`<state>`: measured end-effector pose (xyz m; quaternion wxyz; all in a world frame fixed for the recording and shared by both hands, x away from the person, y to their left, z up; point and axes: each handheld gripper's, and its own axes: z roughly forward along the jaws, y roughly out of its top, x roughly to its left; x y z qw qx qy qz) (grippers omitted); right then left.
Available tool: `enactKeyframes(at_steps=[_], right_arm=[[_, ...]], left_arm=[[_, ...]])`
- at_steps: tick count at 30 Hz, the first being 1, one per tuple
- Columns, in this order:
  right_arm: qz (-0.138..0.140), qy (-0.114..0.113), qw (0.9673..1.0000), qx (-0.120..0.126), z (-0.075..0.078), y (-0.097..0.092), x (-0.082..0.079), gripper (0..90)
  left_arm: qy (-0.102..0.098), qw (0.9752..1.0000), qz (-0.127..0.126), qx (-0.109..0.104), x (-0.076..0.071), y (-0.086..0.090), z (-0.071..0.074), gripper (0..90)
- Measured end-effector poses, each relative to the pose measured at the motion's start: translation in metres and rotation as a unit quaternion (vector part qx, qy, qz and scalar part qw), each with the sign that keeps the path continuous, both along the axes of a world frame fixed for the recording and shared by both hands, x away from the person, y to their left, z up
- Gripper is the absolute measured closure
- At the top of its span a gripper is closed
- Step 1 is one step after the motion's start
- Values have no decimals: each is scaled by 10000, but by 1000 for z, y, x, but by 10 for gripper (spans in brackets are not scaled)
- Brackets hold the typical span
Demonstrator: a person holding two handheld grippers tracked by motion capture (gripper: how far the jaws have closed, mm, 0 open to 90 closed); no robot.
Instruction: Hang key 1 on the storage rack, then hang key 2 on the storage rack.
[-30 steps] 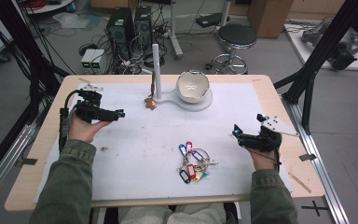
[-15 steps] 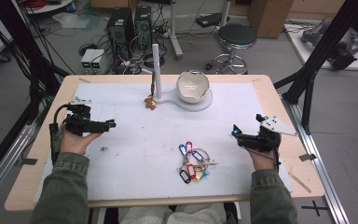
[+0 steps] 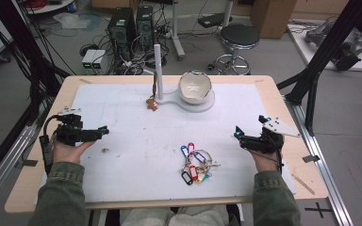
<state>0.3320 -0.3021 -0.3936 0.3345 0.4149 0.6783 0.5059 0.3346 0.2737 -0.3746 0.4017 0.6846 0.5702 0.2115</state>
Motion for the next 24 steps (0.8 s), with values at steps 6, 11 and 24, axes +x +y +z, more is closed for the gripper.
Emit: enactKeyframes(at_steps=[6,11,24], right_arm=[[25,-7,10000,-33,0,0,0,6],[40,18,10000,-21,0,1,0,6],[361,161,9992,55,4,8,-3,6]], left_arm=[[-76,9997,166,-140,-12,9,-6,16],[-163,9995,176,-199,-21,14,-12,16],[-196,9996,121,-145,-27,11,-19,17]])
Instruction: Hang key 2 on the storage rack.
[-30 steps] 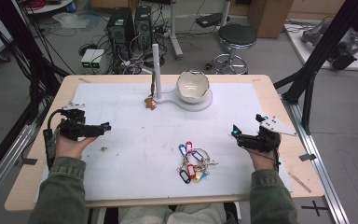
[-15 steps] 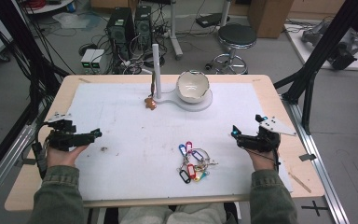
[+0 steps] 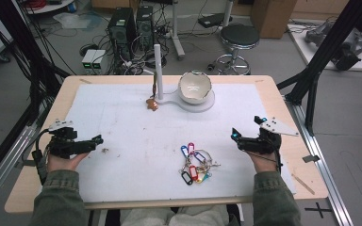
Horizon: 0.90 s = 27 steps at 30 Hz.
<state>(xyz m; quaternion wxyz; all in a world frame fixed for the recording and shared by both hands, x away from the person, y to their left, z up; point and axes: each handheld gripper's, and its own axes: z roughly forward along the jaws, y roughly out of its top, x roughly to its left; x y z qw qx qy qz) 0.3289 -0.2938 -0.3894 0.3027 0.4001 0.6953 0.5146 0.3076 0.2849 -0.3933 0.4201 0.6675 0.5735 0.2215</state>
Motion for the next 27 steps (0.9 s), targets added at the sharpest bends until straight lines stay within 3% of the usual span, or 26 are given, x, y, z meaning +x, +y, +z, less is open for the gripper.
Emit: enactKeyframes(at_steps=[15,27], right_arm=[[544,273,9981,-103,0,17,-1,6],[991,554,9931,-281,-3,31,-2,6]], left_arm=[[40,9999,-7,-95,-2,4,-5,16],[114,9999,0,-107,-1,6,-8,17]])
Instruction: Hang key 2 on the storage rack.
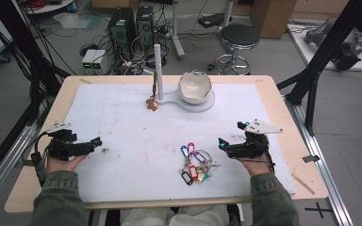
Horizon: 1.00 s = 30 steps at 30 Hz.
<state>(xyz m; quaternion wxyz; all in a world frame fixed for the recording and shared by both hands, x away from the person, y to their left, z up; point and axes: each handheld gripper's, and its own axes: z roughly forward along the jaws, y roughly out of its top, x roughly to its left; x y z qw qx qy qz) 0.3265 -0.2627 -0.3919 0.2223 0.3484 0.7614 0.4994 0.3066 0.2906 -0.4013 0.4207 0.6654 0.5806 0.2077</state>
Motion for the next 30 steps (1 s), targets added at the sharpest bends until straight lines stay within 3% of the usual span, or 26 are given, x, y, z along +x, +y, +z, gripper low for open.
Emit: enactKeyframes(at_steps=[11,17,25,30], right_arm=[[472,237,9982,-267,-3,20,-3,6],[680,387,9956,-508,-6,28,-4,6],[866,537,9928,-636,-9,36,-6,6],[1032,675,9893,-775,-12,42,-7,6]], left_arm=[[-11,10000,14,-20,0,1,0,17],[7,10000,18,-29,0,2,-1,17],[19,10000,-23,-13,0,1,-1,17],[23,10000,-54,-11,0,0,-1,17]])
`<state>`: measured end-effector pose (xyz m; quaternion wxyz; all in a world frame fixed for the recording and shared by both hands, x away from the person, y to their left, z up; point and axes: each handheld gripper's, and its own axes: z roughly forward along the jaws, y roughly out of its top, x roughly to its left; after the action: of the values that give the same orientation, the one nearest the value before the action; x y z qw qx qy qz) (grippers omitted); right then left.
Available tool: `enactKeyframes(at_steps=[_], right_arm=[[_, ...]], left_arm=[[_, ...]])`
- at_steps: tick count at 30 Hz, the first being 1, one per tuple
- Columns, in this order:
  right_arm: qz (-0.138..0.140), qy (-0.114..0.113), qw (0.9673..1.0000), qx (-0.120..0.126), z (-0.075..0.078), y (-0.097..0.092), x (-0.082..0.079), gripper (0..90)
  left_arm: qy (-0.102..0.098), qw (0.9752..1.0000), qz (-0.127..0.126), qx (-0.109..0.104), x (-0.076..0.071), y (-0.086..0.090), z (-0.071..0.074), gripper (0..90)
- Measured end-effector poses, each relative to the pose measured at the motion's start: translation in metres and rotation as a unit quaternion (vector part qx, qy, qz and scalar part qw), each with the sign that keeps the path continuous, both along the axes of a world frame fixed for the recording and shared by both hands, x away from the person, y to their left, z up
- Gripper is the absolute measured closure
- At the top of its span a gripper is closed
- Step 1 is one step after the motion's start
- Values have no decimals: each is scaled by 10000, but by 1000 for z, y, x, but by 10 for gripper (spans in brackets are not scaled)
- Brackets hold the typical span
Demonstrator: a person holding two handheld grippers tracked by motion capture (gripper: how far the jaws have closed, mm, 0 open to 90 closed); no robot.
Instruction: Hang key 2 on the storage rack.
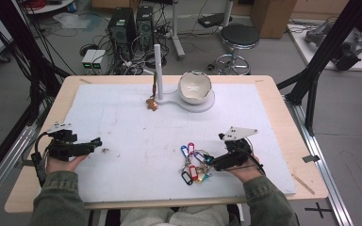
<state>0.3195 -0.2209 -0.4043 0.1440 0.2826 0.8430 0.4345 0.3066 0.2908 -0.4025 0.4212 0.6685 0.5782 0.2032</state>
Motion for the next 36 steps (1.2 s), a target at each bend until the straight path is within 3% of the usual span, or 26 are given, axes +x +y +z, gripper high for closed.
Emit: enactKeyframes(at_steps=[12,21,22,29,34,36], right_arm=[[258,389,9983,-341,-8,13,-2,7],[435,745,9939,-687,-15,20,-4,50],[482,701,9938,-721,-16,21,-3,58],[834,932,9880,-910,-17,25,-8,226],[783,993,9858,-1102,-18,30,-10,443],[834,1177,9841,-1037,-19,29,-8,560]], left_arm=[[16,10000,3,-44,0,1,-1,17],[34,10000,-16,-78,0,2,-2,17],[32,10000,-18,-78,0,2,-2,17],[26,10000,-36,-67,-1,2,-2,17],[29,10000,-36,-85,-1,2,-2,17],[27,10000,-44,-77,-1,2,-2,17]])
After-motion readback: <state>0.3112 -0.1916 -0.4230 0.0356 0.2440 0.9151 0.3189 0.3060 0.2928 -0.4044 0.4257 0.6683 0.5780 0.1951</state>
